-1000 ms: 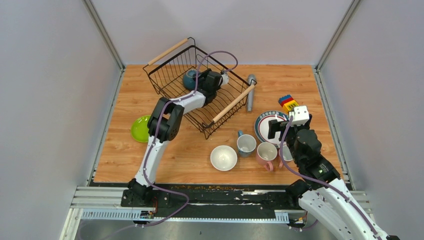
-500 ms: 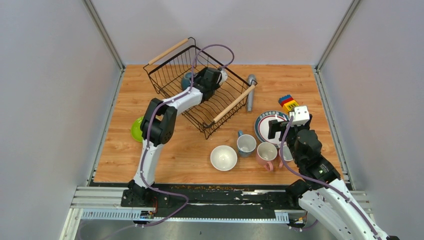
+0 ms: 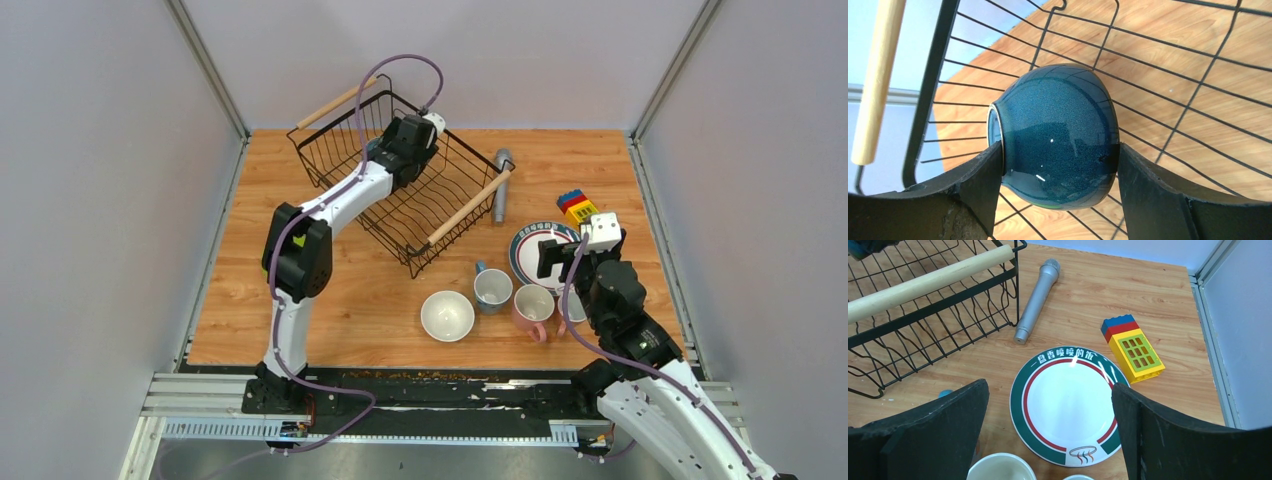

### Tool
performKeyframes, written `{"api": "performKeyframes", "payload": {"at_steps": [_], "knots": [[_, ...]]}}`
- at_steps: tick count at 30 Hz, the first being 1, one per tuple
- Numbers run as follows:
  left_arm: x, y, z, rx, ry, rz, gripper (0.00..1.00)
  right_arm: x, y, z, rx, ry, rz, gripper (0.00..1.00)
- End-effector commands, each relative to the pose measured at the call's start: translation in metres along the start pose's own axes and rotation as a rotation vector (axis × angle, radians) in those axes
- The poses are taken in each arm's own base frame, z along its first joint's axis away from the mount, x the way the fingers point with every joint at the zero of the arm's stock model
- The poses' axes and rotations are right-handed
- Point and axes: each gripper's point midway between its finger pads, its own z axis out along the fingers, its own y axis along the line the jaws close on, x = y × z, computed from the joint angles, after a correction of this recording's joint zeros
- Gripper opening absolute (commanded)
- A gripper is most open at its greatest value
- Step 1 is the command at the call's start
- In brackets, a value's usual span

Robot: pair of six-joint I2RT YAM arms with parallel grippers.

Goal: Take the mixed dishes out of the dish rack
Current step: Pick up the bowl from the dish rack.

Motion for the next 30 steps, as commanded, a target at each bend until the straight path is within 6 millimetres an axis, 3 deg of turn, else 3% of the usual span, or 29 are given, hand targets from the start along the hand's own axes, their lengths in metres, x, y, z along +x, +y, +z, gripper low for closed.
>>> {"api": "performKeyframes", "payload": {"at_steps": [1,10,17,23,30], "knots": [[-0.063,0.058,-0.050,-0.021,-0.169,-0.314,0.12,-0.012,-0.004,-0.002,0.012,-0.046,0.008,0.94],[-0.065,0.072,-0.067,0.168,-0.187,-0.708,0.06,-0.014,0.001,-0.003,-0.011,-0.033,0.023,0.94],[-0.064,0.081,-0.072,0.352,-0.220,-0.963,0.05,-0.024,0.021,-0.004,-0.114,-0.015,0.075,0.94],[-0.071,0.084,-0.089,0.469,-0.263,-1.055,0.04,-0.044,0.061,-0.003,-0.321,-0.026,0.102,0.93],[-0.084,0.086,-0.122,0.588,-0.307,-1.158,0.04,-0.092,0.121,-0.004,-0.647,-0.136,0.073,0.94]]}}
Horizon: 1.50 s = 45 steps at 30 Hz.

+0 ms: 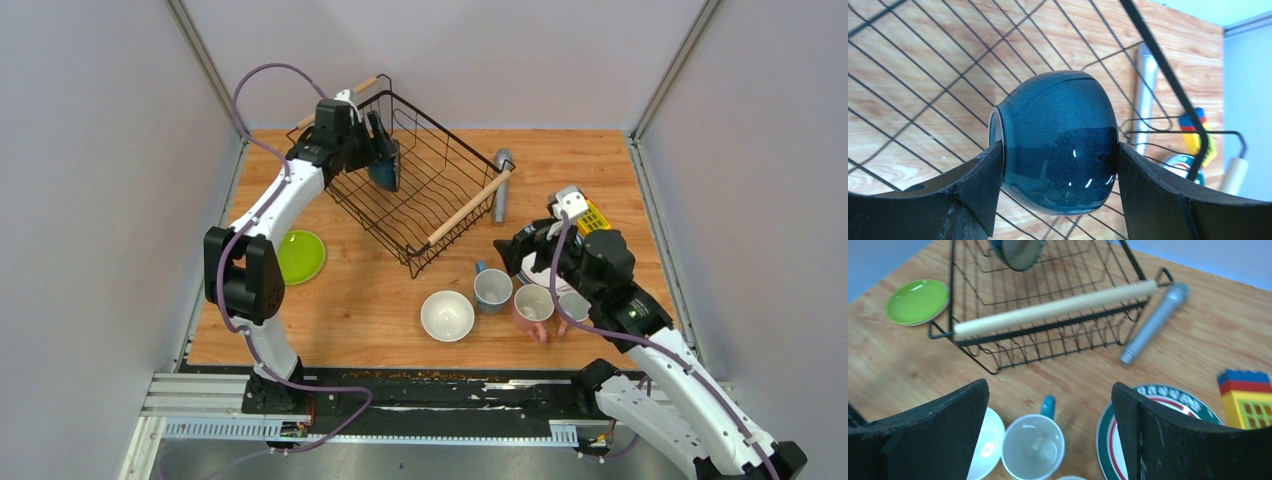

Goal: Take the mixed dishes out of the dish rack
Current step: Pick up the bowl from the dish rack.

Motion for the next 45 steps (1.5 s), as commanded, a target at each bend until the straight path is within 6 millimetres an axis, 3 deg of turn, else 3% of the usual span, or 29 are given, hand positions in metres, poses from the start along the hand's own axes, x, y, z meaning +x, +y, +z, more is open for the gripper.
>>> {"api": "performKeyframes", "payload": {"at_steps": [1,8,18,26,35,39,41,45], "knots": [[-0.071,-0.075,-0.067,0.274,-0.213,-0.072,0.04,-0.064,0.048,0.008,-0.266,-0.165,-0.037,0.94],[-0.076,-0.104,-0.100,0.434,-0.229,-0.182,0.02,-0.096,0.074,0.036,-0.416,-0.236,-0.143,0.95],[-0.059,-0.130,-0.135,0.633,-0.168,-0.285,0.01,-0.126,0.101,0.078,-0.595,-0.263,-0.285,0.95],[-0.048,-0.139,-0.164,0.731,-0.147,-0.329,0.00,-0.130,0.115,0.114,-0.703,-0.236,-0.326,0.95],[-0.043,-0.149,-0.197,0.830,-0.151,-0.397,0.00,-0.116,0.134,0.140,-0.770,-0.176,-0.343,0.87],[-0.037,-0.151,-0.214,0.857,-0.157,-0.415,0.00,-0.114,0.150,0.145,-0.813,-0.154,-0.366,0.76],[-0.037,-0.153,-0.222,0.868,-0.167,-0.414,0.00,-0.112,0.160,0.144,-0.836,-0.142,-0.379,0.65],[-0.034,-0.153,-0.235,0.872,-0.175,-0.401,0.00,-0.105,0.177,0.139,-0.857,-0.119,-0.402,0.31]]}}
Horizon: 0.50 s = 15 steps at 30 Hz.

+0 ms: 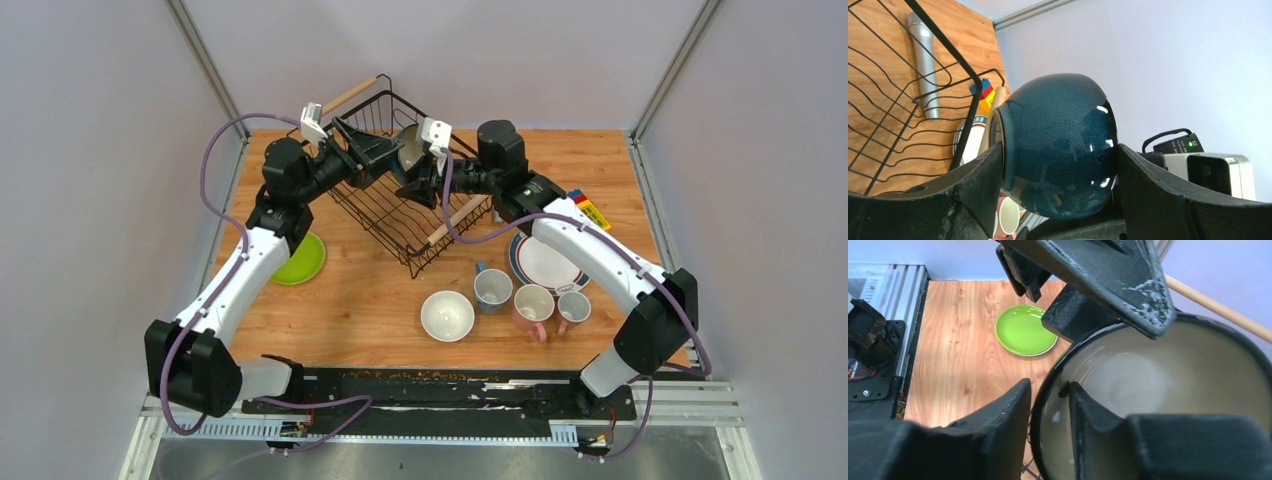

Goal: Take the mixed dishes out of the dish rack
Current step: Pick up the bowl from the dish rack, then place the bowl at the center of the board.

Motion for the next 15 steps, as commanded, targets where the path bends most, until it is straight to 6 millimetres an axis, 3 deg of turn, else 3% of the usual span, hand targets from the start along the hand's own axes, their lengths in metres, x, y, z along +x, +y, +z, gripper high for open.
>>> {"api": "performKeyframes", "payload": {"at_steps": [1,4,9,11,13,14,15], "knots": [[-0.006,-0.072,-0.025,0.195,-0.048,0.087,0.00,-0.017,0.022,0.007,-0.051,-0.004,-0.065,0.23],[-0.002,-0.077,-0.034,0.198,-0.049,0.106,0.02,-0.020,0.034,0.006,-0.054,0.003,-0.068,0.01],[0.005,-0.077,-0.052,0.156,-0.060,0.180,0.17,-0.037,0.058,-0.003,-0.062,-0.004,-0.084,0.00],[0.007,-0.075,-0.061,0.132,-0.070,0.221,0.27,-0.044,0.071,-0.007,-0.072,-0.003,-0.094,0.00],[0.009,-0.074,-0.070,0.109,-0.085,0.264,0.47,-0.049,0.082,-0.011,-0.075,0.000,-0.099,0.00],[0.009,-0.067,-0.073,0.077,-0.091,0.294,0.62,-0.052,0.087,-0.013,-0.076,0.001,-0.100,0.00],[0.009,-0.072,-0.080,0.078,-0.105,0.319,0.69,-0.054,0.091,-0.015,-0.078,0.005,-0.099,0.00]]}}
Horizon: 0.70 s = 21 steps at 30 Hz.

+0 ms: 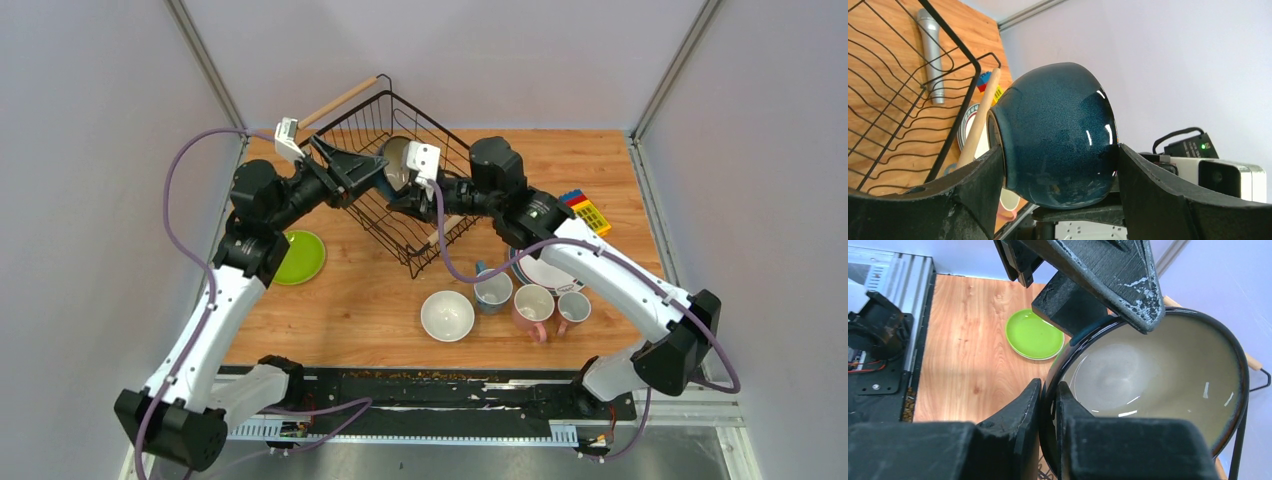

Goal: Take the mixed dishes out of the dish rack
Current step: Place the bowl at the center of the board.

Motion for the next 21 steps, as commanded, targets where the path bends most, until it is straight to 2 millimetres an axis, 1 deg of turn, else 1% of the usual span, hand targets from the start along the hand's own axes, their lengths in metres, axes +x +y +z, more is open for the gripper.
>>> {"api": "performKeyframes", "payload": {"at_steps": [1,2,3,4,5,6,7,8,9,10,11,12,13,14,15,16,17,18,19,20,21], "knots": [[-0.007,-0.031,-0.031,0.058,-0.083,0.295,0.82,-0.031,0.043,-0.020,-0.078,-0.025,0.021,0.00],[-0.008,-0.037,-0.039,0.059,-0.098,0.325,0.88,-0.033,0.047,-0.023,-0.076,-0.021,0.020,0.00],[-0.008,-0.028,-0.043,0.015,-0.101,0.362,0.97,-0.034,0.051,-0.025,-0.073,-0.013,0.022,0.00],[-0.008,-0.034,-0.052,0.013,-0.118,0.393,0.98,-0.034,0.055,-0.028,-0.066,-0.002,0.024,0.00],[-0.008,-0.023,-0.058,-0.043,-0.120,0.430,0.99,-0.033,0.059,-0.030,-0.066,0.007,0.028,0.00],[-0.010,-0.029,-0.067,-0.047,-0.140,0.464,1.00,-0.033,0.064,-0.033,-0.063,0.019,0.033,0.00],[-0.011,-0.019,-0.074,-0.100,-0.145,0.502,1.00,-0.030,0.069,-0.035,-0.063,0.034,0.039,0.00],[-0.013,-0.025,-0.083,-0.103,-0.165,0.537,1.00,-0.028,0.073,-0.036,-0.060,0.049,0.042,0.00],[-0.014,-0.017,-0.090,-0.153,-0.169,0.584,1.00,-0.026,0.077,-0.038,-0.058,0.065,0.045,0.00],[-0.015,-0.021,-0.100,-0.157,-0.190,0.617,1.00,-0.023,0.082,-0.040,-0.056,0.082,0.049,0.00],[-0.016,-0.016,-0.111,-0.196,-0.200,0.667,1.00,-0.020,0.086,-0.041,-0.054,0.099,0.050,0.00],[-0.017,-0.015,-0.116,-0.213,-0.209,0.693,1.00,-0.016,0.091,-0.043,-0.051,0.119,0.052,0.00],[-0.019,-0.011,-0.128,-0.251,-0.222,0.745,1.00,-0.012,0.095,-0.044,-0.047,0.140,0.052,0.00],[-0.023,-0.005,-0.135,-0.294,-0.237,0.793,1.00,-0.006,0.099,-0.044,-0.037,0.169,0.054,0.00],[-0.021,0.001,-0.145,-0.322,-0.239,0.814,1.00,-0.001,0.103,-0.044,-0.030,0.198,0.053,0.00],[-0.026,0.008,-0.153,-0.373,-0.258,0.855,1.00,0.007,0.107,-0.044,-0.021,0.230,0.059,0.00],[-0.023,0.014,-0.163,-0.401,-0.259,0.871,1.00,0.015,0.111,-0.045,-0.018,0.264,0.067,0.00],[-0.028,0.025,-0.173,-0.471,-0.279,0.894,1.00,0.025,0.116,-0.044,-0.013,0.295,0.079,0.00],[-0.027,0.029,-0.183,-0.491,-0.300,0.906,1.00,0.032,0.120,-0.043,-0.007,0.319,0.092,0.00],[-0.031,0.036,-0.192,-0.540,-0.321,0.922,1.00,0.040,0.127,-0.042,-0.009,0.341,0.106,0.00],[-0.028,0.041,-0.201,-0.552,-0.339,0.931,1.00,0.049,0.131,-0.040,-0.007,0.364,0.122,0.00]]}}
